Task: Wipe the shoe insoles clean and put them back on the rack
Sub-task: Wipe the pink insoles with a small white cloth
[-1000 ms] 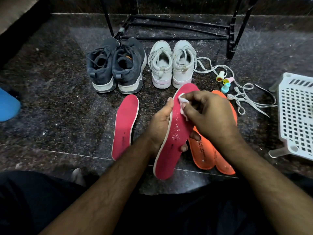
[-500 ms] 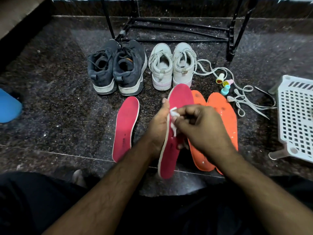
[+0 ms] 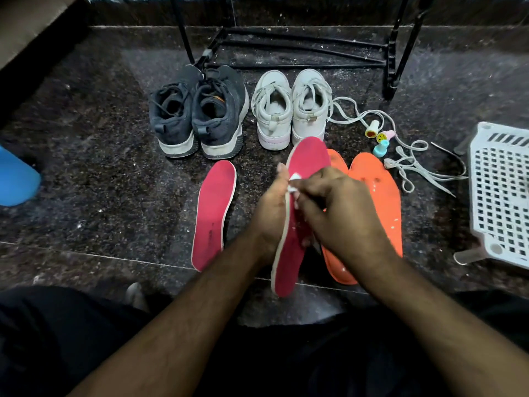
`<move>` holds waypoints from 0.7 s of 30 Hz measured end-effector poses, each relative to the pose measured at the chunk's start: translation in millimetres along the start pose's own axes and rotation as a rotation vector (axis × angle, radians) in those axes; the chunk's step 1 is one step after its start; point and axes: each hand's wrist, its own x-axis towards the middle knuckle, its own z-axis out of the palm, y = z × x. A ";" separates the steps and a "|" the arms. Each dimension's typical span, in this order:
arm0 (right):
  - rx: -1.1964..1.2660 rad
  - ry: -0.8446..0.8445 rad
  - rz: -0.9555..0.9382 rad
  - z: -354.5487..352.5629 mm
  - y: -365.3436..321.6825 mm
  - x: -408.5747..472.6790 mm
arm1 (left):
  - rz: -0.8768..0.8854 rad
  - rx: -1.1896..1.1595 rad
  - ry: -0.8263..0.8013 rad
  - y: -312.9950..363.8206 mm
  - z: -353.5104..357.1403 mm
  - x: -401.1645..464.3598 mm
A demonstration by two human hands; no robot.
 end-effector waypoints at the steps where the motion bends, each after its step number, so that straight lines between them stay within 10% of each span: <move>1: -0.040 0.044 0.010 -2.8 5.2 7.2 | -0.004 0.028 -0.024 -2.8 4.9 -1.6; 21: -0.064 -0.047 -0.158 13.2 5.2 4.9 | -0.020 -0.055 0.059 15.1 -4.8 -6.1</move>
